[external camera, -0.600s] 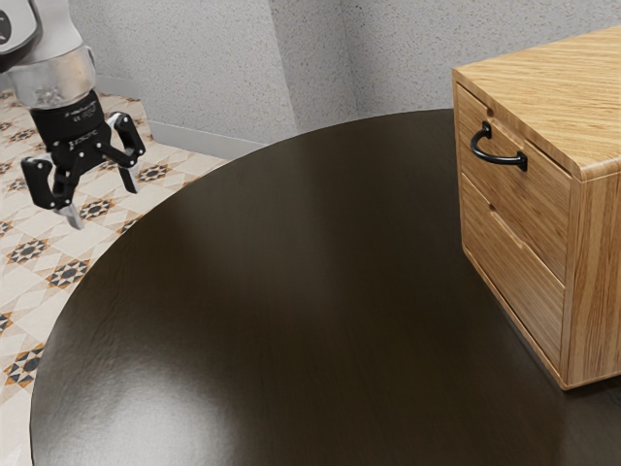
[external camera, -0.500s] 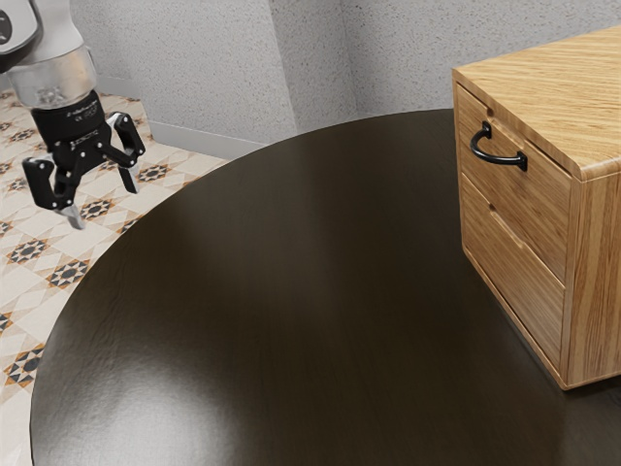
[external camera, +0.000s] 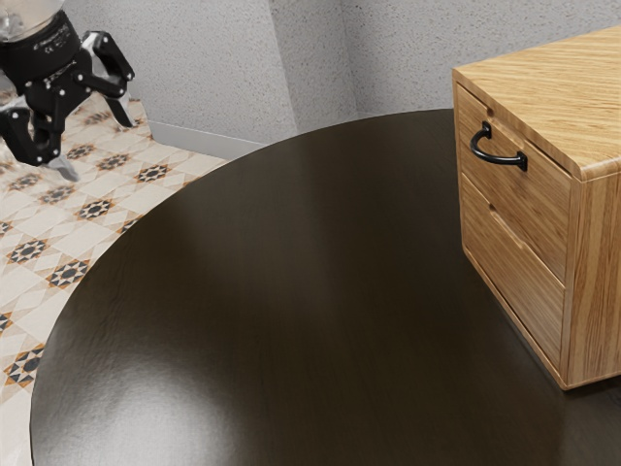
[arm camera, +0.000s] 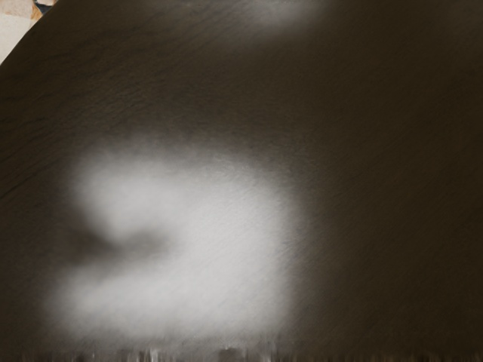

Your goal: Pull the drawer handle with one arm to open the drawer

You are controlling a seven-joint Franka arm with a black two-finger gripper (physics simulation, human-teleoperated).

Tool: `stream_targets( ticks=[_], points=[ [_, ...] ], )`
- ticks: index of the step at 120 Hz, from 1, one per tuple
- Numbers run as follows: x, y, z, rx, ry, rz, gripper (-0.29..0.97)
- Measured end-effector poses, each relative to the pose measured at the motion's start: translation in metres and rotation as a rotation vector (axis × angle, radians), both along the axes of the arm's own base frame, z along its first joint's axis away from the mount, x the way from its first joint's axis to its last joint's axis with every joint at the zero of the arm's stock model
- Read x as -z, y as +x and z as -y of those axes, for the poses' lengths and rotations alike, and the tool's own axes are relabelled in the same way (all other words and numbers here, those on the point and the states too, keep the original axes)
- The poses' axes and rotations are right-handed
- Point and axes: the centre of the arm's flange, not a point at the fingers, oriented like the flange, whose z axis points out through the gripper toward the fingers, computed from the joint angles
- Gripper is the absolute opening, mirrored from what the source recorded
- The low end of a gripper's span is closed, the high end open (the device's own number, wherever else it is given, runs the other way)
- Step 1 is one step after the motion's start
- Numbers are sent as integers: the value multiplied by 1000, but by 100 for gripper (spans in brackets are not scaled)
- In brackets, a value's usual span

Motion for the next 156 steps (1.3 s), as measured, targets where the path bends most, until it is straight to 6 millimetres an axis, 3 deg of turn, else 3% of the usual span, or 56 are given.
stream_targets(
  ticks=[5,9,13,29,38,52,63,72,88,97,106,116,136,156],
  points=[
    [-26,-5,58,99,58,52,68],
    [-37,-7,116,209,114,78,68],
    [-45,-13,159,296,147,106,68],
    [-63,-39,257,560,163,205,68],
    [-64,-39,293,677,144,253,68],
    [-62,-20,315,820,90,336,68],
    [-48,13,323,911,77,377,68],
    [-31,44,330,978,80,408,68],
    [17,108,356,1123,110,468,68],
    [37,133,379,1200,152,517,68],
    [42,143,410,1278,205,586,68],
    [38,144,423,1338,248,654,68],
    [31,150,419,1395,284,732,68],
    [38,188,346,1276,176,781,68]
  ],
)
